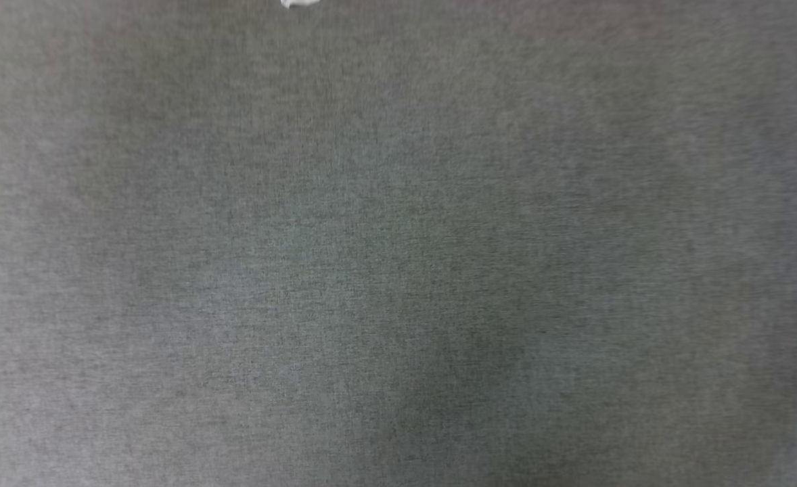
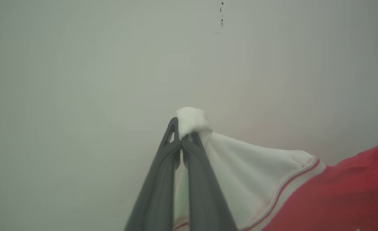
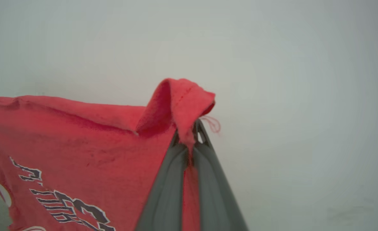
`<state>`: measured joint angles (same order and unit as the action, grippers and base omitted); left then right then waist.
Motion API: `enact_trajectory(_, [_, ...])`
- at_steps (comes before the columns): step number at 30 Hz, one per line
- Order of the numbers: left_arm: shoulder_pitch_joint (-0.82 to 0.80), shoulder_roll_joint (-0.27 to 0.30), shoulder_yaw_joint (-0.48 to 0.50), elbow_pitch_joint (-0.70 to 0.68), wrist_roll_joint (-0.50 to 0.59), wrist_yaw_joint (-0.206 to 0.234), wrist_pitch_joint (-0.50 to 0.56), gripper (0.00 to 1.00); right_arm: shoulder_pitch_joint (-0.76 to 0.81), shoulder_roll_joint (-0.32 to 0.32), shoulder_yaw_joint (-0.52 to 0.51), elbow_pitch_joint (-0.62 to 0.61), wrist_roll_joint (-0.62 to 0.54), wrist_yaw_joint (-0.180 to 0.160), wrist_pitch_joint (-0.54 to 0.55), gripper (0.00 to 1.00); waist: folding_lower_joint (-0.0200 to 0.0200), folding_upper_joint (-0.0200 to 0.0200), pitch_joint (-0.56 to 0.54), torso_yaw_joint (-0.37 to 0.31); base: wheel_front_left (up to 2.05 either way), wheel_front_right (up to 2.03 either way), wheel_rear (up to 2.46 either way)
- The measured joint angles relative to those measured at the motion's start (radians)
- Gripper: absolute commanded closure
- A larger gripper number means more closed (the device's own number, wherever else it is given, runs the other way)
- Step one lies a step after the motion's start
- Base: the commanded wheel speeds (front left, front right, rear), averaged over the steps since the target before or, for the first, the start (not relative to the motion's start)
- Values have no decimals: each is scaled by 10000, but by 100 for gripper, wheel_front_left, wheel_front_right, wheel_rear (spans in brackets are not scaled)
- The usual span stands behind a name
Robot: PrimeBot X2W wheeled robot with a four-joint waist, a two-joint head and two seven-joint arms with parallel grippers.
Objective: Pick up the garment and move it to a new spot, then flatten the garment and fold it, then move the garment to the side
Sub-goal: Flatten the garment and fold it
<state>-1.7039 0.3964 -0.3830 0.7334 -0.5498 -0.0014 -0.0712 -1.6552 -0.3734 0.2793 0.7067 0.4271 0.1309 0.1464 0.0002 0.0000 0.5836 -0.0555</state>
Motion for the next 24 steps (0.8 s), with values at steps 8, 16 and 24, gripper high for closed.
enact_trajectory(8, [466, -518, -17, 1557, -430, -476, -439, 100, -45, 130, 1181, 1503, 556, 0, -412, 100, 0, 0, 759, 246, 0, 0, 0])
enact_trajectory(16, [2335, -920, -104, 2922, -945, -1068, -1269, 100, 1642, 150, 2489, 2339, 1515, 0, -1139, 100, 0, 0, 209, 358, 0, 0, 0])
enact_trajectory(24, [6391, -932, -50, 3068, -1774, -1269, -1776, 100, 5331, -17, 3710, 2069, 2539, 0, -1812, 100, -2, 0, -1500, 362, 0, 0, 0])
